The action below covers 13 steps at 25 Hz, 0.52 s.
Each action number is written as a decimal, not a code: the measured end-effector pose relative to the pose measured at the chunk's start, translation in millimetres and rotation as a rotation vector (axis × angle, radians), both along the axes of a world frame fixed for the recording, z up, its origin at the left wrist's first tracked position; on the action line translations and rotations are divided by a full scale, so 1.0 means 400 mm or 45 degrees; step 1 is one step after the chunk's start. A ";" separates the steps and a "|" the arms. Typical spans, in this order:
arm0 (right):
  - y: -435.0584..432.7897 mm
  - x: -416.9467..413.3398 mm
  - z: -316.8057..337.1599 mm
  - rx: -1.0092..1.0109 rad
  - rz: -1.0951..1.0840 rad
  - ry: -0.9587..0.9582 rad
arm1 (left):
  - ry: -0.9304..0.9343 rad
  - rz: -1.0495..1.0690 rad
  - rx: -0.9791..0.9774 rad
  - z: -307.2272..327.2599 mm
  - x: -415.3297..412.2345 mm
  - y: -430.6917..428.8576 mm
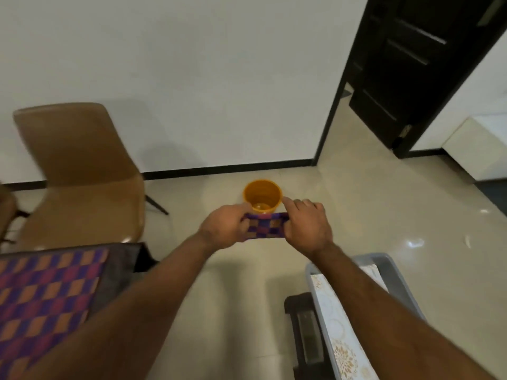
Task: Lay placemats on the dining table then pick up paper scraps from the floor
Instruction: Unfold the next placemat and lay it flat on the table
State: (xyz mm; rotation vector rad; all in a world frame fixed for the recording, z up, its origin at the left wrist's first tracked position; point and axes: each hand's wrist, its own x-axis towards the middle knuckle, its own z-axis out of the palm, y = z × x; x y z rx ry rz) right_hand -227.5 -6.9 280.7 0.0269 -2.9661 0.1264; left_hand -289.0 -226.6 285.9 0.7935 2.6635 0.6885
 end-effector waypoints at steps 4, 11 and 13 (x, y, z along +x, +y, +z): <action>-0.248 -0.123 0.161 -0.107 0.296 0.044 | -0.157 0.410 0.221 0.167 0.020 -0.272; -0.645 -0.164 0.335 -0.244 0.646 0.136 | -0.221 1.020 0.671 0.361 0.145 -0.582; -0.744 -0.131 0.352 -0.439 0.781 0.140 | -0.138 1.174 0.753 0.396 0.179 -0.645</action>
